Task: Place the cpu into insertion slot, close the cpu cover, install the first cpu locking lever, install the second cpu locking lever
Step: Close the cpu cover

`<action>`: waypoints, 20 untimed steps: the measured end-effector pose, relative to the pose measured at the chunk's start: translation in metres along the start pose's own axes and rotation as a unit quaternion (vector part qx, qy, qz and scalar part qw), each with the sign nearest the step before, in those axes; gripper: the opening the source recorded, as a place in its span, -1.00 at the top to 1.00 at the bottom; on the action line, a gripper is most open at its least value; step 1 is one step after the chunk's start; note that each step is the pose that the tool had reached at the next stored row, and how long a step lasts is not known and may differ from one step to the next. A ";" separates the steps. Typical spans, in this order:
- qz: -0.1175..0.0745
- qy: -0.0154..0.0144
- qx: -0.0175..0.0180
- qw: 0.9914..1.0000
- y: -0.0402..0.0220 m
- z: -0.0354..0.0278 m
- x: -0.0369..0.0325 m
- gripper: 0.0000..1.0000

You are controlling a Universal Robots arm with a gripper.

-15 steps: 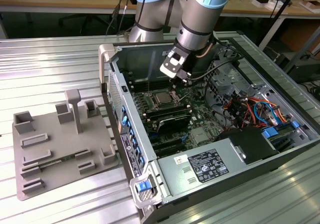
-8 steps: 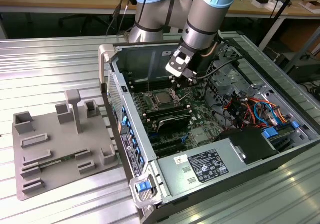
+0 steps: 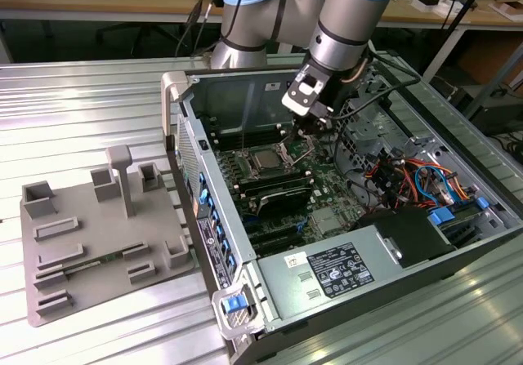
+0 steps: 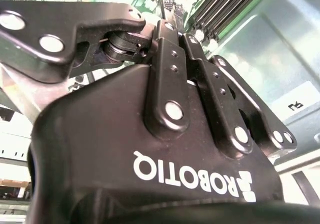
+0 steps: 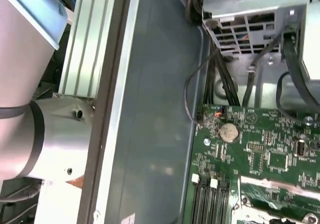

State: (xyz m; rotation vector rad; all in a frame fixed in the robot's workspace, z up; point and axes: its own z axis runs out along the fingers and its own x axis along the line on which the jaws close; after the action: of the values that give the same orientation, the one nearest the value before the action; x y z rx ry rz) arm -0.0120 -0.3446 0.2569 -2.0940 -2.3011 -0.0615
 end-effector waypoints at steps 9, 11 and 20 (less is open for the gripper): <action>0.001 0.002 0.015 1.000 0.0364 -0.0042 -0.0032 0.79; 0.001 0.002 0.018 1.000 0.0424 -0.0045 -0.0038 0.79; 0.002 0.008 0.036 0.999 0.0637 0.0017 -0.0062 0.79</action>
State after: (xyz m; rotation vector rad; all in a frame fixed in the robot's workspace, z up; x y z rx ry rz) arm 0.0520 -0.3448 0.2555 -2.0558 -2.2550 0.0049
